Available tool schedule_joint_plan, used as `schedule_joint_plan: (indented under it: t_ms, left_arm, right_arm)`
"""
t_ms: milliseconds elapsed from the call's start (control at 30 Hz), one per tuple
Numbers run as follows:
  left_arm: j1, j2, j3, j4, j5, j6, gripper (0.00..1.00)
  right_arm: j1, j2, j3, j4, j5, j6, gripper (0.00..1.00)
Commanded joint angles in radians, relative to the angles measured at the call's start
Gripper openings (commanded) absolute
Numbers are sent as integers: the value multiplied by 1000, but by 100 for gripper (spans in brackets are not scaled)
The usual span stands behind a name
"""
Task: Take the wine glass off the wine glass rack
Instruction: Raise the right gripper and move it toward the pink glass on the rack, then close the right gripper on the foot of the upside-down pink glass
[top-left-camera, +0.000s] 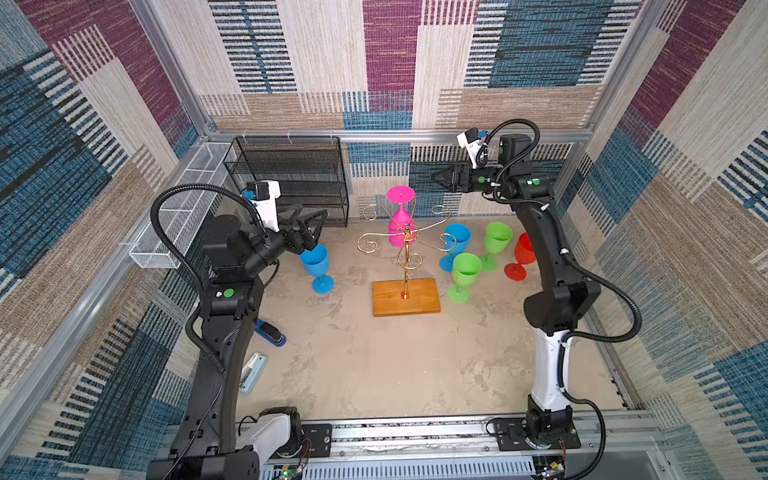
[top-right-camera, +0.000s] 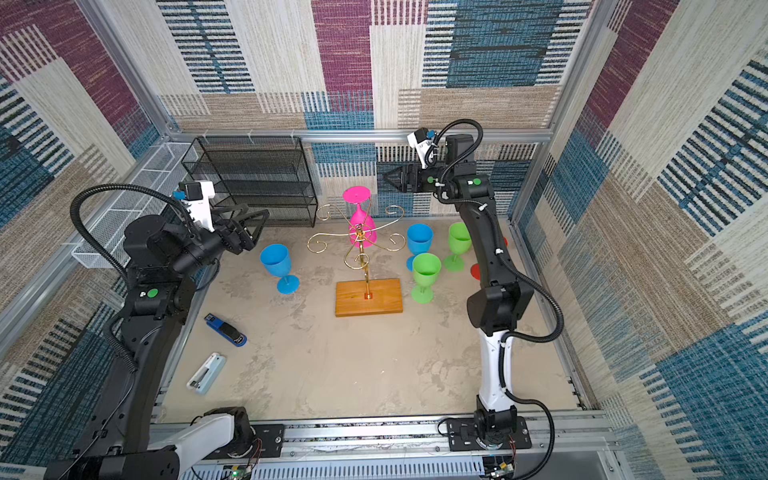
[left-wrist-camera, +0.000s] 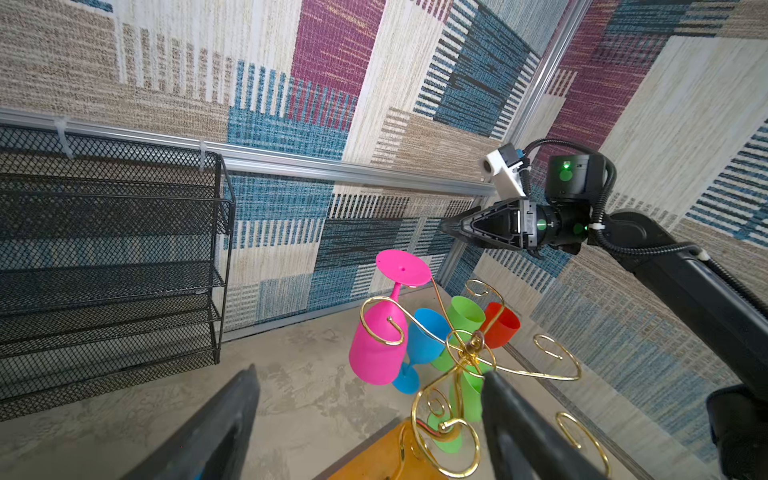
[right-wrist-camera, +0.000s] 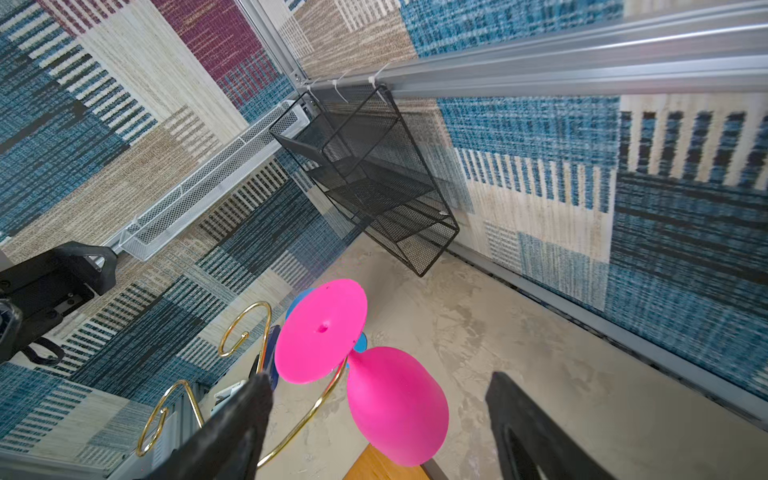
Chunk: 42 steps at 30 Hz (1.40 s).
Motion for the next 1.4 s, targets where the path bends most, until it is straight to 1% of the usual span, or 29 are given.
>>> schedule_joint_plan:
  t_ms: [0,133,267,600,767,1100,1367]
  left_arm:
    - [1,-15,-22,44,-40,39,86]
    - [1,-26,-37,52,-49,41,87]
    - [1,-30,-44,61,-47,35,87]
    - [1,-41,-66,71,-43,37,87]
    - [1,-43,-77,80,-43,35,87]
    - [1,-45,-84,83,-43,41,87]
    - [1,-49,-91,87,-43,44,87]
  right_arm:
    - [20,27,6,-8,-61,23,83]
    - [43,23,-46,37,-85,40,82]
    - [63,35,-48,69,-124,69,81]
    - [95,51,-48,85,-114,91,77]
    - [103,63,-46,100,-111,107,72]
    - [106,71,-46,130,-96,140,51]
    - [106,63,-46,133,-83,151,38]
